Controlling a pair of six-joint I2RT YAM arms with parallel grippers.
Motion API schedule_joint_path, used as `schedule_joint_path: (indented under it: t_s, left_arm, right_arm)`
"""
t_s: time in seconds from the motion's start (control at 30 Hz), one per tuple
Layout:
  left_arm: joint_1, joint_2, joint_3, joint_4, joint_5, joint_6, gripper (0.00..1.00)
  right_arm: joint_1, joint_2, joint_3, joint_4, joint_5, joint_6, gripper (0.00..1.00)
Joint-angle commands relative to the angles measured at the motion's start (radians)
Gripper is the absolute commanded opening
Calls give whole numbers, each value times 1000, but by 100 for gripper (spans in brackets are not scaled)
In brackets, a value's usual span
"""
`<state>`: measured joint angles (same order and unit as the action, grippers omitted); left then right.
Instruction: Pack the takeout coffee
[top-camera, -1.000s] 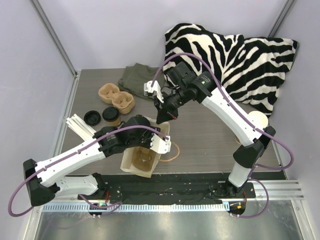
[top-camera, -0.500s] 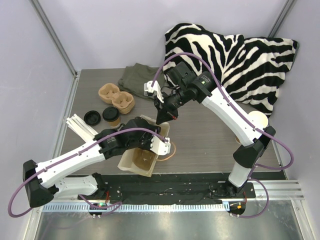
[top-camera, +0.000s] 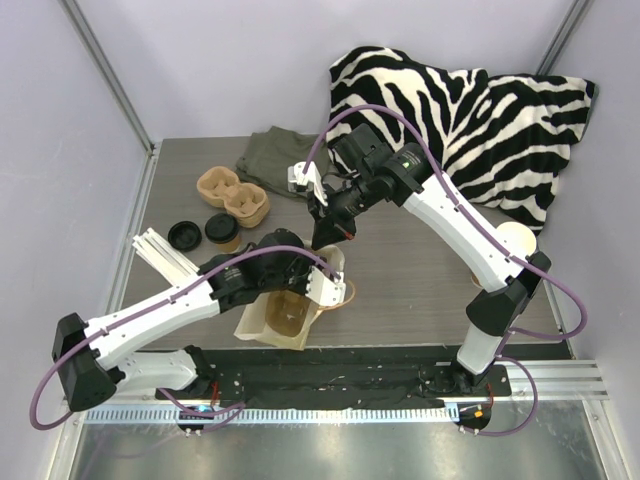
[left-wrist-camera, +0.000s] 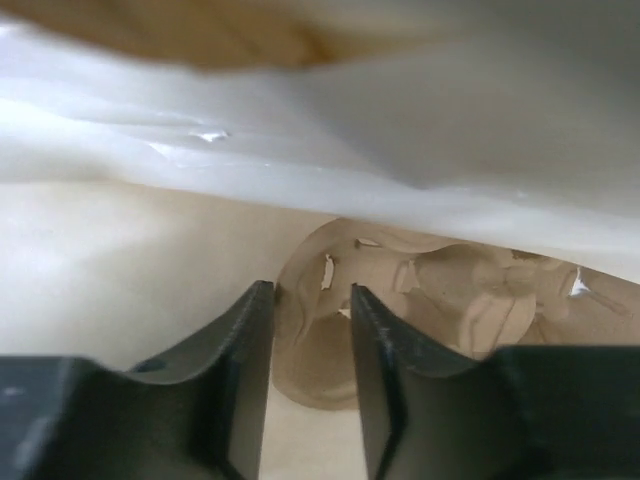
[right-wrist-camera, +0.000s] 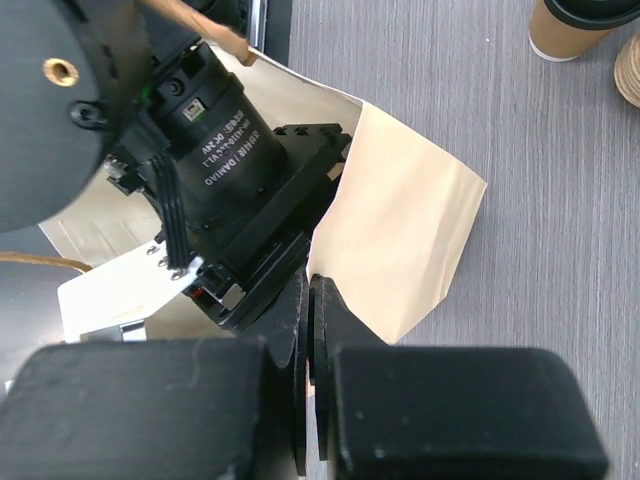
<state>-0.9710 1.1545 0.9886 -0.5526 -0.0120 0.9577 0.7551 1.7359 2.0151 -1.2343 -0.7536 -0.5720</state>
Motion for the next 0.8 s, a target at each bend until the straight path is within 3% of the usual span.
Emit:
schedule_joint_path:
  t_s: [0.0, 0.2, 0.33, 0.57, 0.73, 0.77]
  left_arm:
    - [31, 27, 4, 5, 9, 9, 33]
    - [32, 33, 57, -66, 56, 3, 10]
    - [32, 39, 134, -154, 89, -4, 1]
    - [31, 54, 182, -279, 113, -4, 0]
    - [31, 59, 142, -227, 72, -49, 0]
    - [29, 50, 133, -202, 60, -62, 6]
  right_arm:
    - [6, -53, 13, 29, -89, 1, 1]
    - [6, -55, -3, 36, -69, -12, 1]
    - [6, -58, -16, 55, -46, -19, 1]
    - [6, -58, -10, 75, -26, -11, 1]
    - [6, -55, -7, 82, -30, 9, 1]
    - [6, -55, -6, 82, -32, 12, 1]
